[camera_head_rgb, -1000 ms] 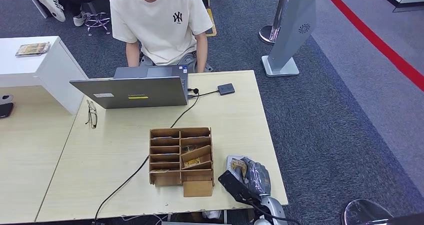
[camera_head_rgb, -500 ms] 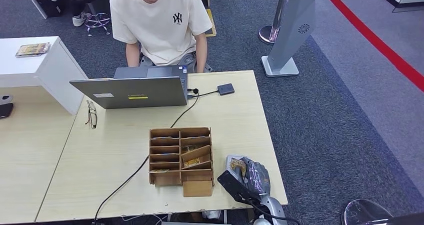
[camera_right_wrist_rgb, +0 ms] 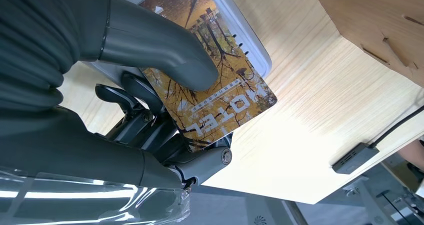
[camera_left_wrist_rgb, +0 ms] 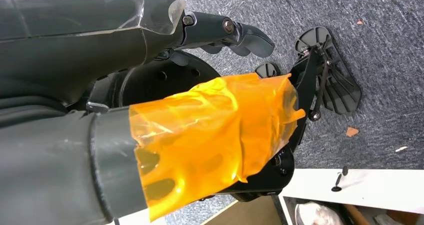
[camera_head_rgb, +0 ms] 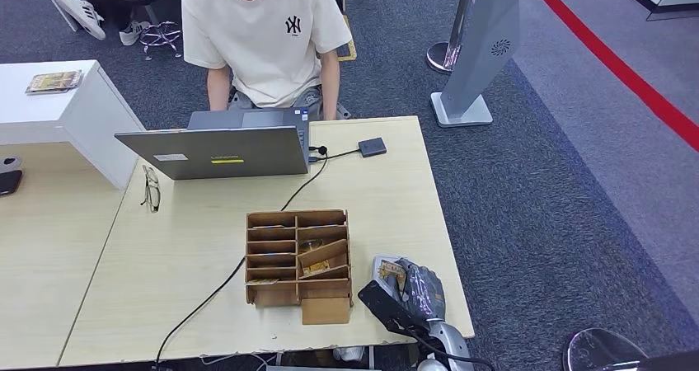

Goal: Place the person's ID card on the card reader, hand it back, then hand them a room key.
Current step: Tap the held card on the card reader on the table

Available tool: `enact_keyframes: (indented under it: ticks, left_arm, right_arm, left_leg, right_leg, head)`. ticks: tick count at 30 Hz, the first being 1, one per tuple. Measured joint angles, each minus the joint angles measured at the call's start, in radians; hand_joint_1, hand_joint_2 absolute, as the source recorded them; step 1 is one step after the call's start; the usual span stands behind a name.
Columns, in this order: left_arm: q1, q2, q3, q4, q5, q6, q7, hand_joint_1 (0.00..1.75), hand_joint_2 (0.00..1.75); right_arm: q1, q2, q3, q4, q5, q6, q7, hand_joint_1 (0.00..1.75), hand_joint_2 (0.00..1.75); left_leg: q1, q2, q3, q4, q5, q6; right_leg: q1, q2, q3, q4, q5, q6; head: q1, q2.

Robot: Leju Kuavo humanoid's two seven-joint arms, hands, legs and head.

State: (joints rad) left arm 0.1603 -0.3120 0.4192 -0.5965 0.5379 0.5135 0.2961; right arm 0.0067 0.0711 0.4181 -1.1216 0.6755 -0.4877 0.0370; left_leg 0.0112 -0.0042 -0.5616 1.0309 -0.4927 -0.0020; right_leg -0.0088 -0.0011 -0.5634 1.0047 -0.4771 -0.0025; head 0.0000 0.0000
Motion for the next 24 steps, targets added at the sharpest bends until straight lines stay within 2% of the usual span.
enact_keyframes:
  ticks: [24]
  left_arm:
    - [0.0,0.0,-0.001,0.0,0.003,0.0,0.005,0.0,0.0]
  right_arm:
    - [0.0,0.006,-0.012,0.002,0.012,0.006,0.0,1.75,1.75]
  left_leg:
    - [0.0,0.0,0.0,0.0,0.0,0.0]
  right_leg:
    - [0.0,0.0,0.0,0.0,0.0,0.0]
  head:
    - [0.0,0.0]
